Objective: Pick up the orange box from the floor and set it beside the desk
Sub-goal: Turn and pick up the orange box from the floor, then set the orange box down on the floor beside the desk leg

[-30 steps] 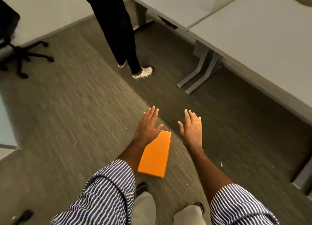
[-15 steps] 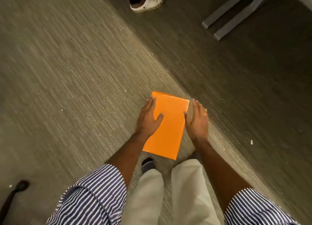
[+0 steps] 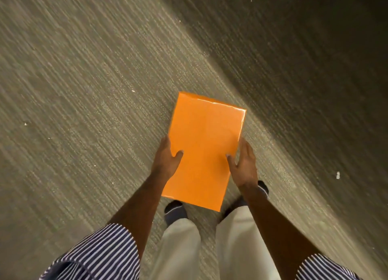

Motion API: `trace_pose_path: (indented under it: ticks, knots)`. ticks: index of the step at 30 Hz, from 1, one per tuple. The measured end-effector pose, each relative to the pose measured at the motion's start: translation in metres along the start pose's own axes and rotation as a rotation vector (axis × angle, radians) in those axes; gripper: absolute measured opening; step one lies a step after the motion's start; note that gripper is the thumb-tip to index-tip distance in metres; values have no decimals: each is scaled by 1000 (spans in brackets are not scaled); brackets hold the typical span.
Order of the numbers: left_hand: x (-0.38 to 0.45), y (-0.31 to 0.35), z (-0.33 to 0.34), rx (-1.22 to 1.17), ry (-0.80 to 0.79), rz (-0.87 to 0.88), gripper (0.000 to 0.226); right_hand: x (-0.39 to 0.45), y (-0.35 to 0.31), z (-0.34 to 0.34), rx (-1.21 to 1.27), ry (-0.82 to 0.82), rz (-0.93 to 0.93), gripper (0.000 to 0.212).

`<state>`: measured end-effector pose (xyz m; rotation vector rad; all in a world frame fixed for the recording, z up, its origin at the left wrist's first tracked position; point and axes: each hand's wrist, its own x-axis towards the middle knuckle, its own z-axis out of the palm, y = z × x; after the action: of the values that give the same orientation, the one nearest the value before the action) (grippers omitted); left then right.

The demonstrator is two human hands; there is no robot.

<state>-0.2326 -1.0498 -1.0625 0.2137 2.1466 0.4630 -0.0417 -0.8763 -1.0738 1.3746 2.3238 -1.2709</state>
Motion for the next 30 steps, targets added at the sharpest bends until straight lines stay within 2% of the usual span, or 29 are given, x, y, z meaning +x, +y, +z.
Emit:
trace_pose_path:
  ticks: [5, 9, 17, 22, 30]
  knots:
    - [17, -14, 8, -138, -64, -150, 85, 6, 9, 23, 224, -101, 123, 94]
    - [30, -19, 7, -257, -57, -207, 77, 13, 13, 31, 325, -112, 163, 106]
    - [17, -1, -1, -333, -25, -171, 66, 27, 9, 2, 360, -88, 164, 106]
    - [-2, 58, -23, -336, 24, -131, 76, 41, -17, -64, 378, -57, 136, 105]
    - [-25, 233, -78, -260, 46, 88, 71, 72, -81, -244, 523, 28, 48, 106]
